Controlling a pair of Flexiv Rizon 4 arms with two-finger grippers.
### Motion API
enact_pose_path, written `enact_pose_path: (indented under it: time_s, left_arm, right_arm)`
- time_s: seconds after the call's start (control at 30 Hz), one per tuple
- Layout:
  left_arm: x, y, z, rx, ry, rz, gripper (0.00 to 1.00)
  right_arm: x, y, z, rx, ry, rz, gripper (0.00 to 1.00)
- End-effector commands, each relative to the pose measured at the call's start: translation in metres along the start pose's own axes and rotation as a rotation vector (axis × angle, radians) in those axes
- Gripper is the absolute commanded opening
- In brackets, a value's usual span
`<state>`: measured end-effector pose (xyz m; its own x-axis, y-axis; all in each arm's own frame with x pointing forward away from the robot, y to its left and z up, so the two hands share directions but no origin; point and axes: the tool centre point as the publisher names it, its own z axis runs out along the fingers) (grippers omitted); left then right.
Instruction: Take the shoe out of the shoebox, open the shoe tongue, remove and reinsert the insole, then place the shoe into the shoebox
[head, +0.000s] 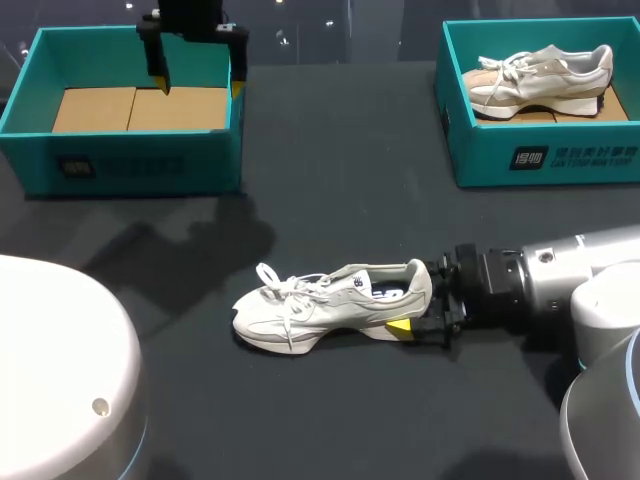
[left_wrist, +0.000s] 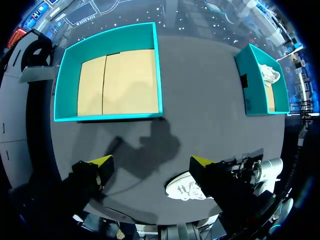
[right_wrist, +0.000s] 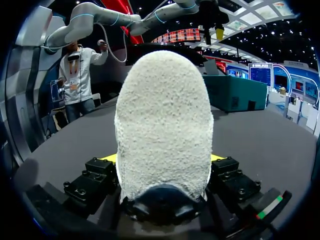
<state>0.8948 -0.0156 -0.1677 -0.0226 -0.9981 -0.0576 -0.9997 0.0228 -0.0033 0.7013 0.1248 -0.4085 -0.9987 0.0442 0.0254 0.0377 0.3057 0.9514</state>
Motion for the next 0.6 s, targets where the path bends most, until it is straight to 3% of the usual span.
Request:
enact_pose_path:
  time_s: [0.03, 0.23, 0.37, 0.43, 0.6]
  left_arm:
    - [0.015, 0.023, 0.000, 0.031, -0.002, -0.007, 1.00]
    - [0.057, 0.087, 0.011, -0.035, 0.001, 0.071, 1.00]
    - [0.079, 0.119, 0.018, -0.028, -0.021, 0.025, 1.00]
    - [0.088, 0.126, 0.018, -0.073, -0.029, 0.052, 1.00]
    - [0.088, 0.126, 0.018, -0.073, -0.029, 0.052, 1.00]
  right_arm:
    - [0.002, -0.001, 0.004, 0.004, -0.001, -0.001, 0.00]
    - [0.002, -0.001, 0.004, 0.004, -0.001, -0.001, 0.00]
    - [0.002, -0.001, 0.004, 0.004, -0.001, -0.001, 0.00]
    - [0.002, -0.001, 0.004, 0.004, -0.001, -0.001, 0.00]
    - [0.002, -0.001, 0.004, 0.004, -0.001, -0.001, 0.00]
